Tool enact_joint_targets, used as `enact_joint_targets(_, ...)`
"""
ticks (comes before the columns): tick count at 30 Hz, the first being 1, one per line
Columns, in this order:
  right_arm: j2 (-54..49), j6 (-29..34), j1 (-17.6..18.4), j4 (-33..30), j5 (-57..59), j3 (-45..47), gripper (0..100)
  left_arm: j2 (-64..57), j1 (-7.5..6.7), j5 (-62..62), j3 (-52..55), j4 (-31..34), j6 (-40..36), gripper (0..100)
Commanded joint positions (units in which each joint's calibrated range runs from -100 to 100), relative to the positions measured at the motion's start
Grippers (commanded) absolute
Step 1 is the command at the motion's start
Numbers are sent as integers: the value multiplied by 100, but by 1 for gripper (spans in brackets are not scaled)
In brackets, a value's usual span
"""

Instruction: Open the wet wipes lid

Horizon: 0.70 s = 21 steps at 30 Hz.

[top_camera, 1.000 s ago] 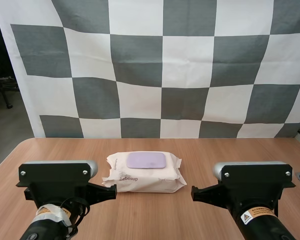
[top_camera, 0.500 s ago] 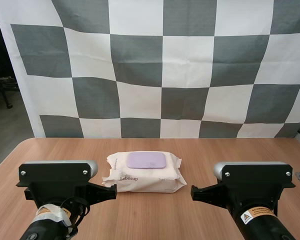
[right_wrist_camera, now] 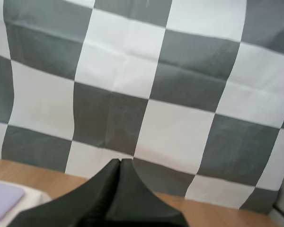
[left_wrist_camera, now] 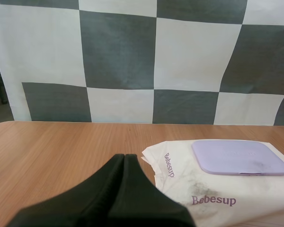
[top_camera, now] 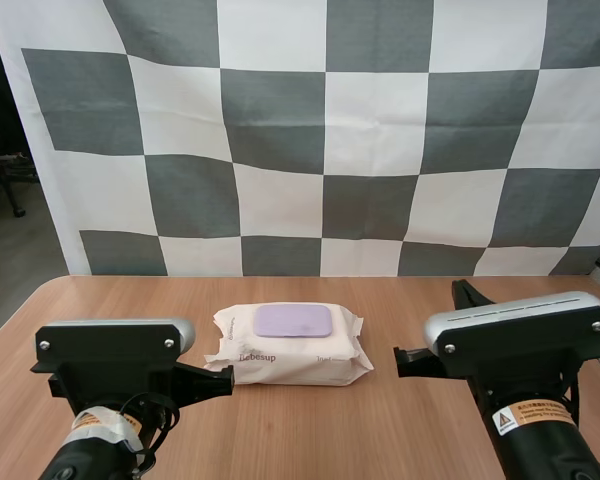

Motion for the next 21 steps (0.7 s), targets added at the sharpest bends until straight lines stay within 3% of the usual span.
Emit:
enact_joint_targets(1, 0, -4, 1, 8, -3341, 0, 0, 0, -2, -302, 0, 33, 69, 0)
enact_joint_targets(5, 0, -207, 1, 189, -5079, 0, 0, 0, -2, -1463, 0, 41, 713, 0)
enact_joint_targets(8, 0, -719, 1, 858, -6126, 0, 0, 0, -2, -3150, 0, 41, 1050, 0)
enact_joint_targets(14, 0, -880, 1, 1744, -7935, 0, 0, 0, -2, -5631, 0, 25, 1050, 0)
enact_joint_targets(21, 0, -880, 1, 2209, -9065, 0, 0, 0, -2, -7153, 0, 25, 1040, 0)
